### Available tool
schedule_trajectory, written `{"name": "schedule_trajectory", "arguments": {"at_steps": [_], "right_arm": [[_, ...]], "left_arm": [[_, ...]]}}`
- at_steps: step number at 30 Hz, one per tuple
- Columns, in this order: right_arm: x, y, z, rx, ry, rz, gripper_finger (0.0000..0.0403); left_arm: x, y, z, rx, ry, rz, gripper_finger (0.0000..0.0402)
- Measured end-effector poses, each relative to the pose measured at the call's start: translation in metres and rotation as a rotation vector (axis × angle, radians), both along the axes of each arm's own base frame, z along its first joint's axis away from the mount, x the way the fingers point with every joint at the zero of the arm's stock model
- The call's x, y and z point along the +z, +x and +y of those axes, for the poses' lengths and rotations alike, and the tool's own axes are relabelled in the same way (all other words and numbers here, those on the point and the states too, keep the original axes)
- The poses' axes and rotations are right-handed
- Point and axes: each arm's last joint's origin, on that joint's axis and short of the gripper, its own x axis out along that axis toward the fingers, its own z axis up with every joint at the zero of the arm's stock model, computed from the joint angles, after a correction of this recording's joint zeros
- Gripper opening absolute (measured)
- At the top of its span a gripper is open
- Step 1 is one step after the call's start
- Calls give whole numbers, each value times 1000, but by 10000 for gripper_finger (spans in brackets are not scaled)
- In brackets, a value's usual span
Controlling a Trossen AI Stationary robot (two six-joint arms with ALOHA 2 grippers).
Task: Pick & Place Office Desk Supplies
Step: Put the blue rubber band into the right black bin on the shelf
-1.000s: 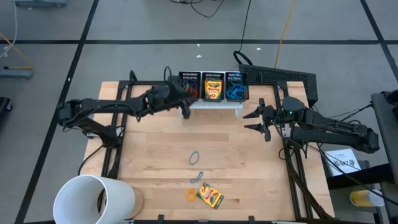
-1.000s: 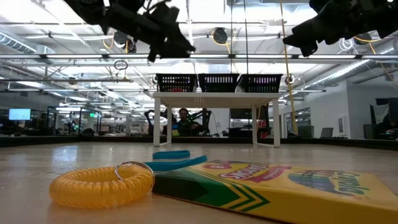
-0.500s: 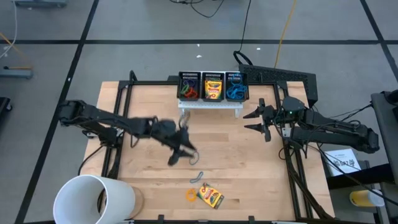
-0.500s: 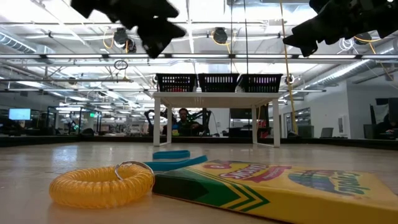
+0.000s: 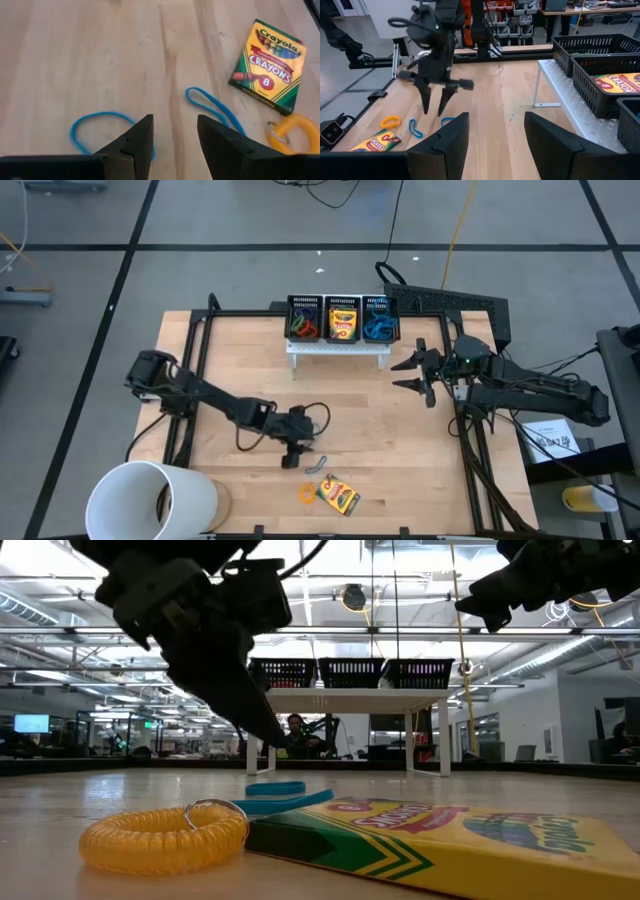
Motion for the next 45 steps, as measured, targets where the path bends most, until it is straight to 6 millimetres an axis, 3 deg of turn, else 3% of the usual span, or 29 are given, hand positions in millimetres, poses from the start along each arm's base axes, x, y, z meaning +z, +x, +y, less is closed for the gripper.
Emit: {"name": "schedule_trajectory", "arguments": {"at_steps": [8, 20, 24, 29, 34, 40, 45], "right_arm": [[0, 0, 0, 0, 0, 0, 180], [0, 0, 0, 0, 0, 0, 180], [0, 0, 0, 0, 0, 0, 180], [0, 0, 0, 0, 0, 0, 181], [0, 0, 0, 0, 0, 0, 181], [0, 0, 0, -2, 7, 1, 181], [0, 0, 0, -6, 20, 3, 181]], "left_arm": [[-31, 4, 2, 70, 115, 70, 159], [-50, -1, -9, 71, 227, 123, 155], [-51, -4, -15, 41, 293, 118, 113], [-51, -5, -17, 49, 272, 125, 17], [-52, -5, -15, 80, 217, 139, 14], [-30, -3, -8, 67, 245, 59, 9], [12, -8, 16, 161, 236, -4, 5]]}}
